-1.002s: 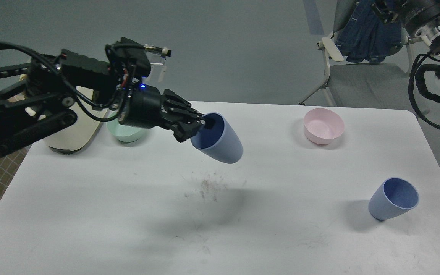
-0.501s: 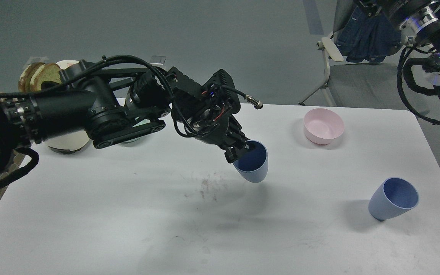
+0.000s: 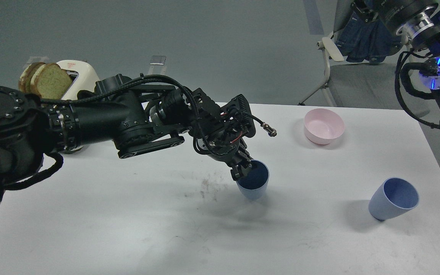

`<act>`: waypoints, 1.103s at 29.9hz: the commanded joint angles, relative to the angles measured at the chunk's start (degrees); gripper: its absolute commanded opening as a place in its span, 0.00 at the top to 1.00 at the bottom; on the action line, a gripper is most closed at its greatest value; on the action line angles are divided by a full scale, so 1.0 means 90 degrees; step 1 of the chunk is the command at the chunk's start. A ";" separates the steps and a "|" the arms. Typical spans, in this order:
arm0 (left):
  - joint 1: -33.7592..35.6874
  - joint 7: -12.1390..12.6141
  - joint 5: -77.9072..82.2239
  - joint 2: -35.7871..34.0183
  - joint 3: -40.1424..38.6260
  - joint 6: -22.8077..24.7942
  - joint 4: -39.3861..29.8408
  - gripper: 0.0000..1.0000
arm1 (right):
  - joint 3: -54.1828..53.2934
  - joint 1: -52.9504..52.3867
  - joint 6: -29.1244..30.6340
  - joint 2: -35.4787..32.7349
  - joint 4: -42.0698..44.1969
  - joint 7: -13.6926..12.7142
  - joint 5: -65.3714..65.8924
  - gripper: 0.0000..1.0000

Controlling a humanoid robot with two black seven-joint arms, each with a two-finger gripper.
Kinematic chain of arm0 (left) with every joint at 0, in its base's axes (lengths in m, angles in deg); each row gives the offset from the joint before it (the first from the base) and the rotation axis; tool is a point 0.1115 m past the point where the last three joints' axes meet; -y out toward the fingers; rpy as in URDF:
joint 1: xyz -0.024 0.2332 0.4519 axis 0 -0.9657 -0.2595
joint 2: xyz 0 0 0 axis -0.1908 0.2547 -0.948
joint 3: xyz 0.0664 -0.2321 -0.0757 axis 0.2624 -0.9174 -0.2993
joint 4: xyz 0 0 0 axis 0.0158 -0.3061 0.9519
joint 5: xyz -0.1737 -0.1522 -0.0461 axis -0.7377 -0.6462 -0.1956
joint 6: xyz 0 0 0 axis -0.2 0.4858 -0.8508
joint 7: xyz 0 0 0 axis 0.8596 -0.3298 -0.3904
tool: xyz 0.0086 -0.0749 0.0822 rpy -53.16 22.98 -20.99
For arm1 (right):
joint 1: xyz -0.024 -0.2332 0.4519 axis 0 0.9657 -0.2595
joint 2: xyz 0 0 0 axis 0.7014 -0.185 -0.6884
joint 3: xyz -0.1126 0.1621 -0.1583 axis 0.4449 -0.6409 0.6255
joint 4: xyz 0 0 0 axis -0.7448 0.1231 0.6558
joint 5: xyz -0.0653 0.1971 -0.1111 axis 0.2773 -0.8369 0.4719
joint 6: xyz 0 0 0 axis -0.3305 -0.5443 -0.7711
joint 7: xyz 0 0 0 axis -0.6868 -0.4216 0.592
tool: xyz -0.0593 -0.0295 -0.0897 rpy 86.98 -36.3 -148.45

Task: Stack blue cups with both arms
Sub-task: 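Set the blue cup upright and open the left gripper, then raise the left arm away and reach the right gripper to the other cup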

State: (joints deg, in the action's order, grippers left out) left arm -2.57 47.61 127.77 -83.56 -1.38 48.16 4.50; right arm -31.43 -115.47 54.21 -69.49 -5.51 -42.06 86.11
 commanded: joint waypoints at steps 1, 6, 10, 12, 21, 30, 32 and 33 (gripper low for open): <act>-0.0006 0.0001 -0.0038 -0.0037 0.0035 0.0000 0.0017 1.00 | -0.0001 0.0064 0.0001 0.0001 -0.0009 0.0000 -0.0006 0.00; 0.0004 0.0001 -0.0096 0.0011 0.0025 0.0000 0.0017 0.57 | -0.0001 0.0122 0.0001 -0.0008 -0.0009 0.0000 -0.0006 0.00; -0.0005 0.0001 -0.0106 -0.0008 0.0025 0.0000 0.0008 0.46 | -0.0001 0.0181 0.0001 -0.0018 -0.0009 0.0000 -0.0006 0.00; -0.0005 0.0001 -0.0106 -0.0057 0.0005 0.0000 -0.0002 0.42 | -0.0001 0.0181 0.0001 -0.0028 -0.0009 0.0000 -0.0006 0.00; 0.0979 0.0001 -0.2239 -0.0885 -0.0520 0.0000 -0.0587 0.14 | 0.0048 0.0229 0.0001 -0.0476 -0.0261 0.0000 0.0052 0.00; 0.1021 0.0543 -0.6011 -0.1941 -0.1898 0.0000 -0.0354 0.12 | 0.1288 0.0308 0.0001 -0.2390 -0.2312 0.0000 0.1535 0.00; 0.0642 0.0563 -0.6790 -0.2126 -0.2132 0.0000 -0.0140 0.12 | 0.1386 0.0366 0.0001 -0.2954 -0.2808 0.0000 0.2245 0.00; 0.0504 0.0563 -0.7037 -0.2166 -0.2211 0.0000 -0.0081 0.12 | 0.1396 0.0405 0.0001 -0.3132 -0.2966 0.0000 0.2511 0.00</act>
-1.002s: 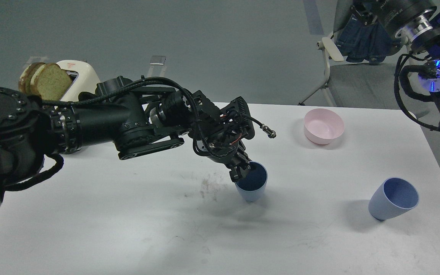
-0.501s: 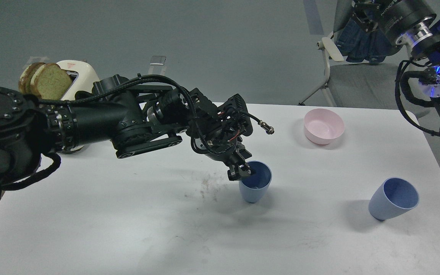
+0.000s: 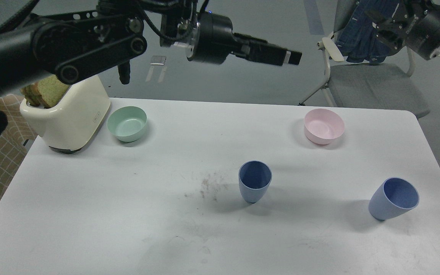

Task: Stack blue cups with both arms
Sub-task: 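Raise the left arm away and reach the right gripper to the other cup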

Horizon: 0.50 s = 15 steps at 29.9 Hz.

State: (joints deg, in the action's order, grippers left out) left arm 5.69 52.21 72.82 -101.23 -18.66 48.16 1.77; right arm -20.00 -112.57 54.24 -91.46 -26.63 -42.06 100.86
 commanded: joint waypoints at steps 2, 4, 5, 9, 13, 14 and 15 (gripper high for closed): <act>-0.0775 0.0062 -0.1566 -0.0291 -0.0563 0.0000 0.0438 0.12 | 0.0136 0.0249 -0.0002 -0.1393 -0.1282 0.0000 0.1915 0.00; -0.0981 0.0062 -0.1705 -0.0330 -0.0632 0.0000 0.0546 0.12 | 0.0136 0.0356 -0.0002 -0.1785 -0.1605 0.0000 0.2386 0.00; -0.1185 0.0062 -0.1773 -0.0340 -0.0690 0.0000 0.0672 0.12 | 0.0136 0.0473 -0.0002 -0.2174 -0.1936 0.0000 0.2843 0.00; -0.1763 0.0052 -0.1784 -0.0223 -0.0866 0.0000 0.1054 0.12 | 0.0155 0.0991 -0.0002 -0.3182 -0.2866 0.0000 0.4125 0.00; -0.2066 0.0042 -0.1784 -0.0175 -0.1023 0.0000 0.1073 0.12 | 0.0175 0.1478 -0.0002 -0.3817 -0.3403 0.0000 0.4926 0.01; -0.2085 0.0042 -0.1784 -0.0126 -0.1042 0.0000 0.1073 0.12 | 0.0184 0.1548 -0.0002 -0.3876 -0.3452 0.0000 0.4986 0.01; -0.2095 0.0042 -0.1784 -0.0048 -0.1052 0.0000 0.1073 0.12 | 0.0223 0.1713 -0.0002 -0.3945 -0.3501 0.0000 0.5093 0.01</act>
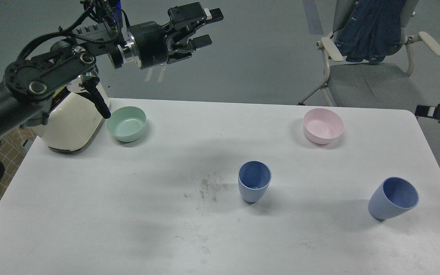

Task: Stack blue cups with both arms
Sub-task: 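Raise the left arm away and reach the right gripper to the other cup, then grasp the second blue cup with the right gripper and lift it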

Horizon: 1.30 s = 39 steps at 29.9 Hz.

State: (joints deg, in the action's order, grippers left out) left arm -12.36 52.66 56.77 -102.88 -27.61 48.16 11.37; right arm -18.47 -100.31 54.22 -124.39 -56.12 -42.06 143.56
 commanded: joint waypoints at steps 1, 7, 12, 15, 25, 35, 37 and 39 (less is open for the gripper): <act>-0.0099 -0.0017 0.0000 0.0175 -0.0058 0.0000 0.0007 0.12 | 0.0102 0.0487 0.0000 -0.0305 -0.0244 -0.0001 0.0484 0.01; -0.0099 -0.0017 0.0000 0.0292 -0.0068 0.0000 0.0007 0.12 | 0.0151 0.0976 0.0000 -0.0335 -0.0263 -0.0001 0.1207 0.02; -0.0099 -0.0027 0.0000 0.0303 -0.0068 0.0000 0.0007 0.12 | 0.0161 0.1152 0.0000 -0.0286 -0.0244 -0.0001 0.1481 0.04; -0.0129 -0.0027 0.0000 0.0302 -0.0068 0.0000 0.0007 0.12 | 0.0171 0.1231 0.0000 -0.0189 -0.0225 -0.0001 0.1608 0.07; -0.0217 -0.0037 0.0000 0.0254 -0.0078 0.0000 -0.0003 0.12 | 0.0181 0.1407 -0.0142 0.0456 0.0049 -0.0001 0.1687 0.34; -0.0217 -0.0037 0.0000 0.0234 -0.0097 0.0000 -0.0013 0.12 | 0.0181 0.1416 -0.0132 0.0740 0.0264 -0.0001 0.1687 0.60; -0.0226 -0.0027 0.0000 0.0234 -0.0146 0.0000 -0.0013 0.12 | 0.0190 0.1445 -0.0132 0.0759 0.0293 -0.0001 0.1696 0.79; -0.0226 -0.0027 0.0000 0.0224 -0.0146 0.0000 -0.0022 0.12 | 0.0190 0.1485 -0.0142 0.0779 0.0303 -0.0001 0.1697 0.91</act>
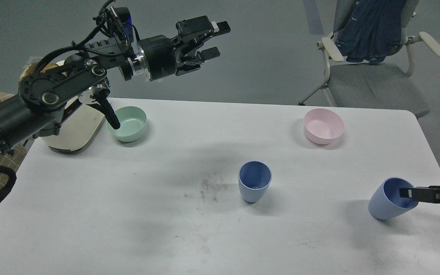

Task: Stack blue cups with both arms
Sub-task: 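Grasp the second blue cup with the right gripper and lift it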

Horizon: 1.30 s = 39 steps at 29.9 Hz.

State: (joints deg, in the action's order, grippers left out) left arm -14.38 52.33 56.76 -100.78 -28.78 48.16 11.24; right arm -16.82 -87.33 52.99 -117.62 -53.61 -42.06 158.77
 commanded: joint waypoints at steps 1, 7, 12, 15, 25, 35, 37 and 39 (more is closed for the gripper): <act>-0.0003 0.0009 0.0010 -0.0009 -0.0016 0.0000 -0.0028 0.12 | 0.0006 0.0043 0.0004 0.0016 0.0023 0.0000 0.0007 0.98; -0.0003 0.0009 0.0010 0.0001 -0.0016 0.0000 -0.0028 0.12 | -0.0023 0.0043 0.0004 -0.0013 0.0013 0.0000 -0.0003 1.00; -0.0012 0.0009 0.0010 0.0001 -0.0016 0.0000 -0.0028 0.12 | -0.0101 -0.0015 0.0013 -0.0062 -0.0026 0.0000 -0.0041 1.00; -0.0012 0.0009 0.0010 0.0011 -0.0016 0.0000 -0.0028 0.12 | -0.0442 -0.0230 0.0033 -0.0120 -0.0123 0.0000 -0.0051 1.00; -0.0012 0.0029 0.0000 0.0059 -0.0026 0.0000 -0.0009 0.12 | -0.0453 -0.2620 0.0136 0.0609 -0.0056 0.0000 0.0183 1.00; -0.0003 0.0029 0.0000 0.0059 -0.0026 0.0000 0.0021 0.12 | 0.1666 -0.5191 0.0136 0.2809 0.0580 0.0000 -0.0022 1.00; 0.0007 0.0039 0.0010 0.0059 -0.0026 0.0000 0.0030 0.12 | 0.2085 -0.5493 0.0136 0.3149 0.0386 0.0000 -0.0042 1.00; -0.0003 0.0029 0.0000 0.0050 -0.0026 0.0000 0.0040 0.12 | 0.2222 -0.5552 0.0136 0.3336 0.0055 0.0000 -0.0042 1.00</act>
State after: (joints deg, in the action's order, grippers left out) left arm -14.38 52.67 56.77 -100.24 -29.02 48.17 11.50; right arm 0.29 -135.53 54.22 -90.54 -49.58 -42.04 158.48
